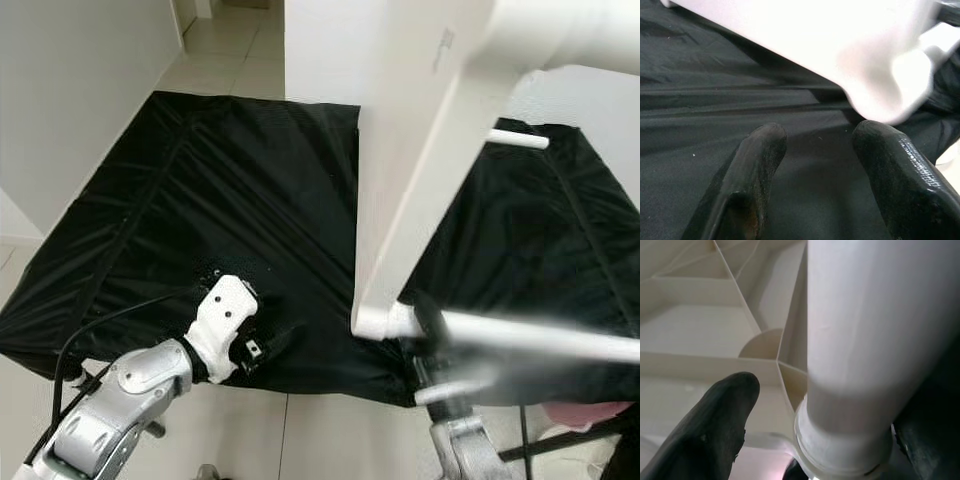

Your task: Building children table

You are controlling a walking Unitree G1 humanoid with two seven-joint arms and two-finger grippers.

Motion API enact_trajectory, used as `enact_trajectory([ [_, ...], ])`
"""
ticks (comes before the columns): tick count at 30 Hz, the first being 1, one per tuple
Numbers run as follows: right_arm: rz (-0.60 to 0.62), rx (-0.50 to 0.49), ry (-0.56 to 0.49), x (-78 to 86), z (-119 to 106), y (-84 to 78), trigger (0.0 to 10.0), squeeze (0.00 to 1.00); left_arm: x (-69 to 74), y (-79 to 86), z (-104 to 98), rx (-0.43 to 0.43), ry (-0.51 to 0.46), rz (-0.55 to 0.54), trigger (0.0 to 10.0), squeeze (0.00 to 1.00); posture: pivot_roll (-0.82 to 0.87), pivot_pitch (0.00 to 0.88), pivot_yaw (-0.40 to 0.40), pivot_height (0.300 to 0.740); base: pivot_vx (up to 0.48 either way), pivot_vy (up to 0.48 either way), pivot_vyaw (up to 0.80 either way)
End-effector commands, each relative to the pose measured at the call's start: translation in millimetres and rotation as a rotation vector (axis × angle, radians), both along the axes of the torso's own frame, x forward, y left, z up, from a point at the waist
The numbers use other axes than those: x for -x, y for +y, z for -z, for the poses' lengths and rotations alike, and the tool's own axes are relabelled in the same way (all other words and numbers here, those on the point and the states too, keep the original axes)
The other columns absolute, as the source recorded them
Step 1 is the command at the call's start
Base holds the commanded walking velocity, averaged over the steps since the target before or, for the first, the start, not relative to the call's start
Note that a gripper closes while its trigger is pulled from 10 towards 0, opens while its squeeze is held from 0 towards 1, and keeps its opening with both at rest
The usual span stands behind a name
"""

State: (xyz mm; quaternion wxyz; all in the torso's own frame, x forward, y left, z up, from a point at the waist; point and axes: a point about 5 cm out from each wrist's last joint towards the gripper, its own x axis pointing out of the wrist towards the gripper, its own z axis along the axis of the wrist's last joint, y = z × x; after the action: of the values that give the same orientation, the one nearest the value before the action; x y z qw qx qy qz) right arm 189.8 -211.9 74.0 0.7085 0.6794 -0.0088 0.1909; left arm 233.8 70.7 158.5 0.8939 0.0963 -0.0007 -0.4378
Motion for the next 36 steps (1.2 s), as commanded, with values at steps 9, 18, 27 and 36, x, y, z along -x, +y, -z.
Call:
enact_trajectory([
  [9,-0.030,0.103,0.133,52.5,29.3,-7.9,10.0,0.00,4.3,3.3,1.0,-0.009,0.014,0.019,10.0,0.00,0.01,0.140,-0.001,0.740,0.000,0.000,0.00],
  [18,-0.058,0.130,0.164,68.2,35.3,-4.8,10.0,0.00,4.6,1.4,2.1,-0.011,0.017,0.025,10.0,0.00,0.00,0.144,0.010,0.740,0.000,0.000,0.00],
  [27,-0.044,0.186,0.171,58.2,28.2,9.9,10.0,0.00,3.2,2.6,1.5,-0.015,0.013,0.024,10.0,0.00,0.00,0.139,0.011,0.740,0.000,0.000,0.00],
  [36,-0.074,0.247,0.150,70.4,13.6,22.6,10.0,0.00,3.3,3.3,2.4,-0.021,0.011,0.026,10.0,0.00,-0.01,0.139,0.017,0.740,0.000,0.000,0.00],
])
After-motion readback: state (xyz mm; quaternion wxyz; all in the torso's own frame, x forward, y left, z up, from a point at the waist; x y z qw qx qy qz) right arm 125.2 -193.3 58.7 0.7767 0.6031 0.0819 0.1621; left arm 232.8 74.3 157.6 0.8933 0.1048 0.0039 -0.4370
